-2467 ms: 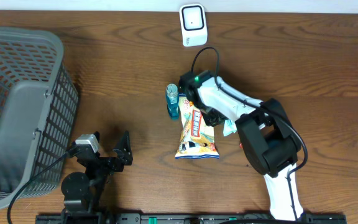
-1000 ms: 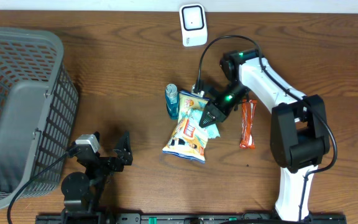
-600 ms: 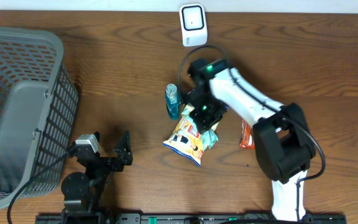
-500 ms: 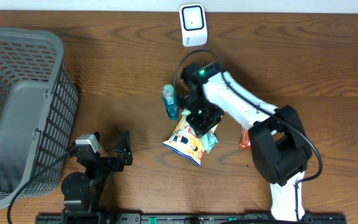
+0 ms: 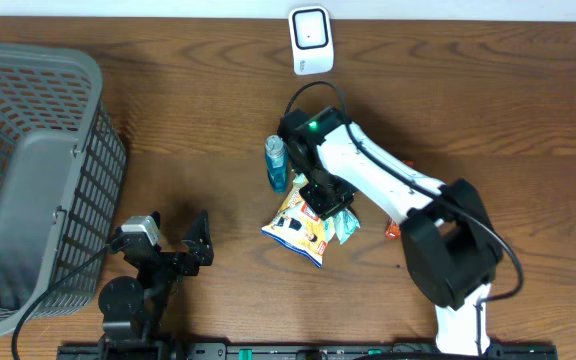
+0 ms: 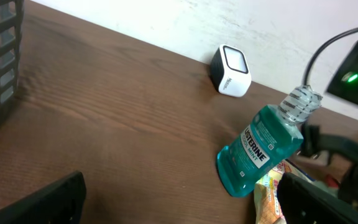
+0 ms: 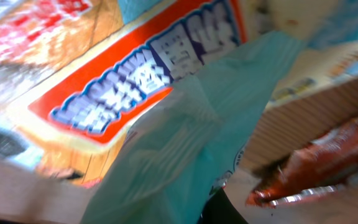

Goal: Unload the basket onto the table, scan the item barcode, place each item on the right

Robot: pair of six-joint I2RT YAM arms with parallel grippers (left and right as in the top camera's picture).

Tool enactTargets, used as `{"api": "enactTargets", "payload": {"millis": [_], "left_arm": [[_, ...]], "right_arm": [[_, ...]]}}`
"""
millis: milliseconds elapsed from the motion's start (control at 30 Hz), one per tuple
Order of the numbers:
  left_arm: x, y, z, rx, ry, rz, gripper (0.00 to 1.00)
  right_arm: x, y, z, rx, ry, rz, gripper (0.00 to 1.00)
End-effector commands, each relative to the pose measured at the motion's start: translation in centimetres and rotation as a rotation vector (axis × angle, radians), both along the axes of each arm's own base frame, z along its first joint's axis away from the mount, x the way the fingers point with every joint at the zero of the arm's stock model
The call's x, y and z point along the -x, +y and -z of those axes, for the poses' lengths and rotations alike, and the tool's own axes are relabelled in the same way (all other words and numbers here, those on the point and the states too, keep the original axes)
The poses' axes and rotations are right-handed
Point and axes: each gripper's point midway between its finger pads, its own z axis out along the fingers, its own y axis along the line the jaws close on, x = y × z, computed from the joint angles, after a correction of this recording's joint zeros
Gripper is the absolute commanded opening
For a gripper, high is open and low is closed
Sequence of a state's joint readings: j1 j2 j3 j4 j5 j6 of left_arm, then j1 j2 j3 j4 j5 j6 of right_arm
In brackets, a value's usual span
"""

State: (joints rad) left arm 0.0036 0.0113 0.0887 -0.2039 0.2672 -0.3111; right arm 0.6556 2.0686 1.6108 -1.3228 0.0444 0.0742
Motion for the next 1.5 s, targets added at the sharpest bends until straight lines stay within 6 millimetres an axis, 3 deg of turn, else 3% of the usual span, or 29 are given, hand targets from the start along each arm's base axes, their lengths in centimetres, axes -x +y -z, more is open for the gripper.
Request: {"api": "enactTargets", "payload": {"millis": [0, 300, 500, 700, 833, 967, 1033, 1100, 1200, 1400, 1467], "left_arm": [[0.1, -0.3, 1.3, 0.003, 0.039, 0.013, 0.98], [0.1, -0.3, 1.3, 0.003, 0.039, 0.013, 0.98], [0.1, -0.3, 1.3, 0.003, 0.039, 0.013, 0.98], [0.1, -0.3, 1.3, 0.003, 0.039, 0.013, 0.98], [0.1, -0.3, 1.3, 0.003, 0.039, 0.013, 0.98], [0.1, -0.3, 1.3, 0.003, 0.039, 0.013, 0.98], [0.1, -0.3, 1.3, 0.003, 0.039, 0.013, 0.98], [0.1, -0.3, 1.3, 0.003, 0.039, 0.013, 0.98], [0.1, -0.3, 1.3, 0.003, 0.039, 0.013, 0.98], [0.1, -0.3, 1.3, 0.003, 0.039, 0.013, 0.98], [0.1, -0.3, 1.3, 0.003, 0.039, 0.013, 0.98]], "right_arm": [[-0.4, 0.5, -3.8, -0.083, -0.083, 0.015, 0.01], [4.9, 5.0, -8.2, -0.546, 0.155, -0.327, 0.06], [6.8, 6.1, -9.0, -0.735, 0.217, -0.547, 0.01], [9.9, 7.6, -10.1, -1.027, 0.273, -0.780, 0.01], [10.4, 7.5, -9.8, -1.055, 0.279, -0.808, 0.02], [8.7, 5.3, -7.4, -0.815, 0.272, -0.713, 0.01], [5.8, 4.4, -5.7, -0.642, 0.187, -0.543, 0.01], [2.5, 1.9, -4.1, -0.411, 0.069, -0.359, 0.01], [-0.2, -1.3, -3.5, -0.179, -0.057, -0.196, 0.01], [-1.8, -0.5, -3.1, -0.181, -0.143, -0.149, 0.05], [-1.7, -0.1, -2.8, -0.183, -0.148, -0.150, 0.12]]}}
